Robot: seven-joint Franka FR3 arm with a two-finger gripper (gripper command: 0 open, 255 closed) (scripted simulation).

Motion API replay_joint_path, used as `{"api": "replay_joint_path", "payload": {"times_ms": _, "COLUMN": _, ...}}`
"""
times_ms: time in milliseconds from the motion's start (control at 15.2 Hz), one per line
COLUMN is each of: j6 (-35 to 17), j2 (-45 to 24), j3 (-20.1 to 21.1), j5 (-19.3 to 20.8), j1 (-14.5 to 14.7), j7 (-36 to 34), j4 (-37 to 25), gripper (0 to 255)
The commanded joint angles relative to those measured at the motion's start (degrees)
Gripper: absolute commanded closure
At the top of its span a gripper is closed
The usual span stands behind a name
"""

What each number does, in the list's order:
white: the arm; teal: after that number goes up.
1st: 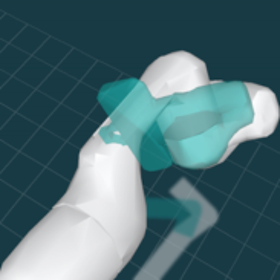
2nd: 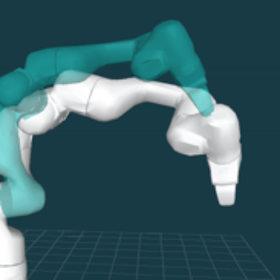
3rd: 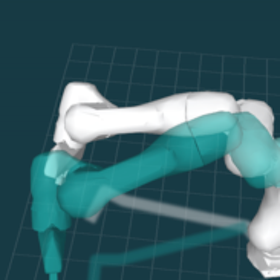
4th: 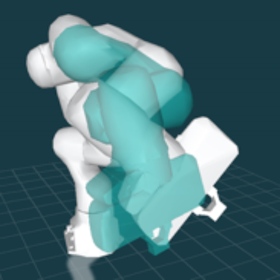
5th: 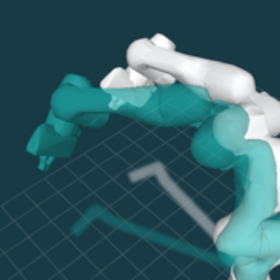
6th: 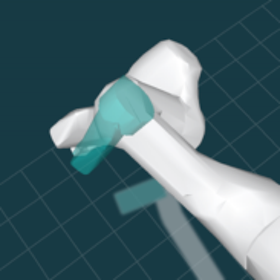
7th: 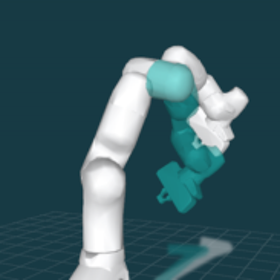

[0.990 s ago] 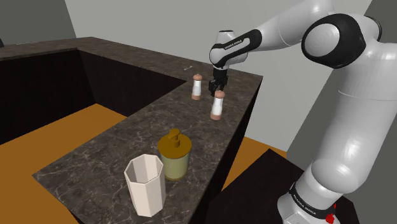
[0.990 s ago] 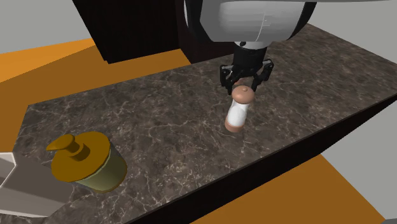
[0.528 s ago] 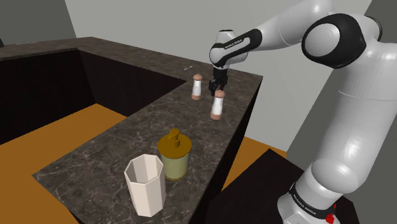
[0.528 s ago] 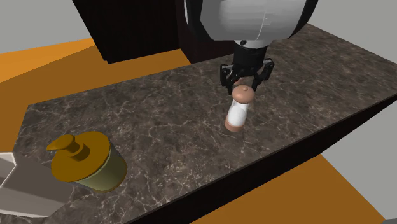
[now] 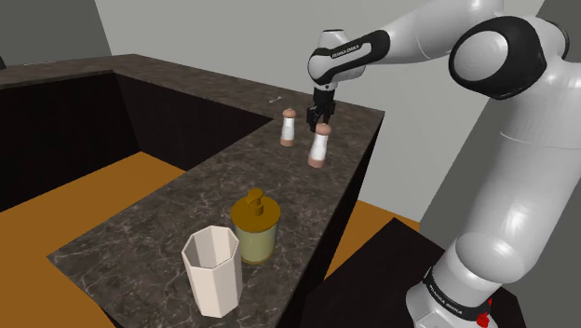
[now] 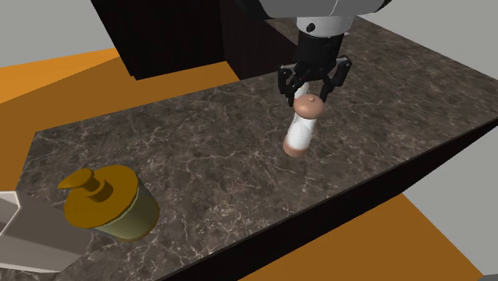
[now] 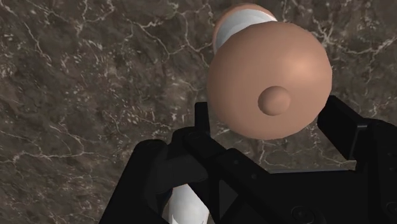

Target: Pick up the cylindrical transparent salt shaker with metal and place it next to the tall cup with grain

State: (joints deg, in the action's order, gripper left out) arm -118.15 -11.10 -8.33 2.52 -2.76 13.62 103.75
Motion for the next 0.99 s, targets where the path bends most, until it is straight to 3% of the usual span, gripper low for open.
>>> {"api": "replay_joint_path", "payload": {"times_ms": 0, "j6": 1.46, "j2": 0.40, "j3": -0.01, "j5": 0.02, "j1": 0.01, "j7": 0.06, "j4": -1.06, "gripper": 255}}
{"api": "replay_joint_path", "payload": {"times_ms": 924, "j6": 11.81, "j2": 1.84, "j3": -0.04, "j5": 0.06, "j1": 0.05, "j7": 0.52, "j4": -9.99, "gripper": 255}}
